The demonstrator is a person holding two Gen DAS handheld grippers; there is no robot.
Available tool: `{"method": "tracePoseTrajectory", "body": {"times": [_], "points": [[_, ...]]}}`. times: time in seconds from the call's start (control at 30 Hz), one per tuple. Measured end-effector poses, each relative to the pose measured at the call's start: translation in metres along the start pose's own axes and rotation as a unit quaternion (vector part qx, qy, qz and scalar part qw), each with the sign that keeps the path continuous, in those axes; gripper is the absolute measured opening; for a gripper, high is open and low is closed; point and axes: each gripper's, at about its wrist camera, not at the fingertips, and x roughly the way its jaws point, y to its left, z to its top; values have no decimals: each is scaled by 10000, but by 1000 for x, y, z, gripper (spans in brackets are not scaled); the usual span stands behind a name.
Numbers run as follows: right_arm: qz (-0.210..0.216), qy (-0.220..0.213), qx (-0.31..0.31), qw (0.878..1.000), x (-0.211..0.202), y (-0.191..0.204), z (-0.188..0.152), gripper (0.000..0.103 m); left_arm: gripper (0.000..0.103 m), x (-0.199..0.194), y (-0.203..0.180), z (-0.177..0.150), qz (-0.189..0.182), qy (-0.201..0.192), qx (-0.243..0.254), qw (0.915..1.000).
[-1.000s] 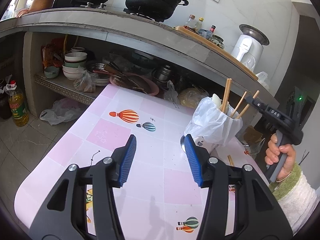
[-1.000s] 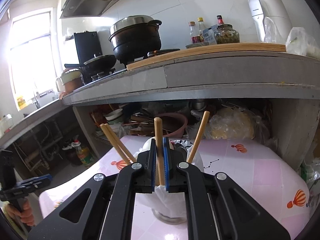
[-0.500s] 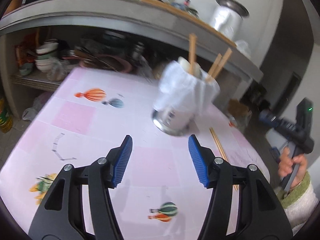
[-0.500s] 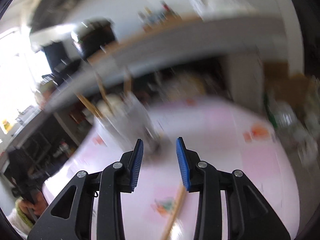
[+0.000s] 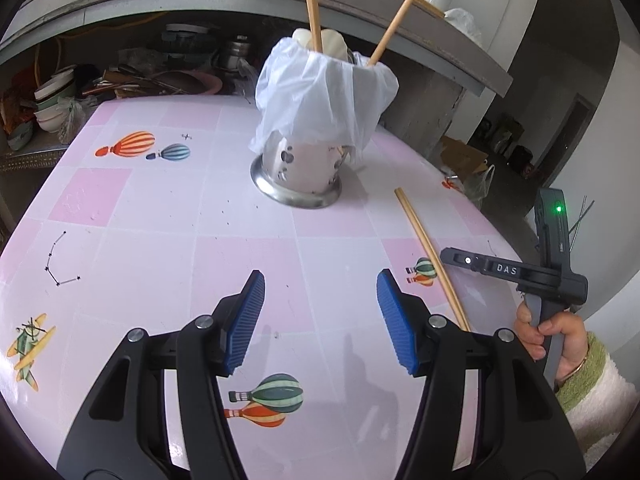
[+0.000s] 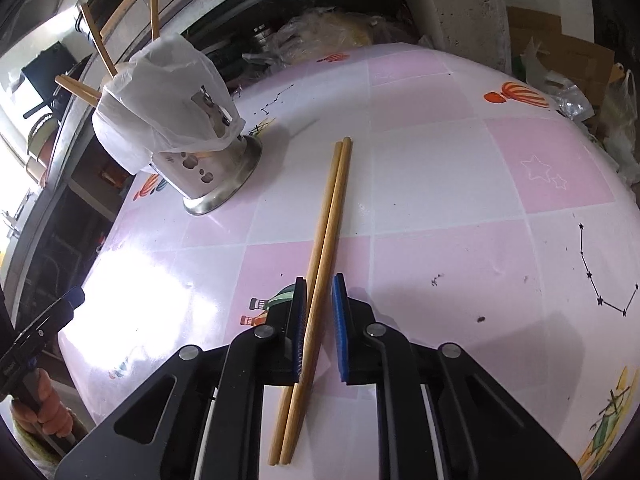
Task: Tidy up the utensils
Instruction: 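Open the right tool over the holder and move both tools to the remaining chopsticks, then close the right tool on a bamboo chopstick while the left tool closes on another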
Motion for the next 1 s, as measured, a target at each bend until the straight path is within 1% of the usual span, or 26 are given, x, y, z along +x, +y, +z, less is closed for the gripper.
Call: {"method": "tracePoseTrajectory", "body": {"times": [0.1,0.33,0.53,0.67,0.77,0.9,1.0], "points": [[4,80,-27,10000,5,0,1,10,55,1,-1,0,10,45,18,10000],[-23,82,-39,10000,8,-1,2,7,55,7,-6,2,10,136,112,9998],[-242,77,-98,9996,5,-2,1,6,55,20,-21,7,-66,273,311,9991],[-302,51,77,9995,-3,-11,-6,6,55,45,-45,17,-182,446,641,9968],[-336,6,263,9991,-12,-18,-16,6,55,74,-63,27,-394,709,704,9942],[-318,-57,478,9983,-22,-27,-28,6,55,115,-90,38,-510,1100,875,9888],[-277,-80,571,9980,-26,-32,-33,6,54,138,-107,42,-550,1293,970,9853]]}}
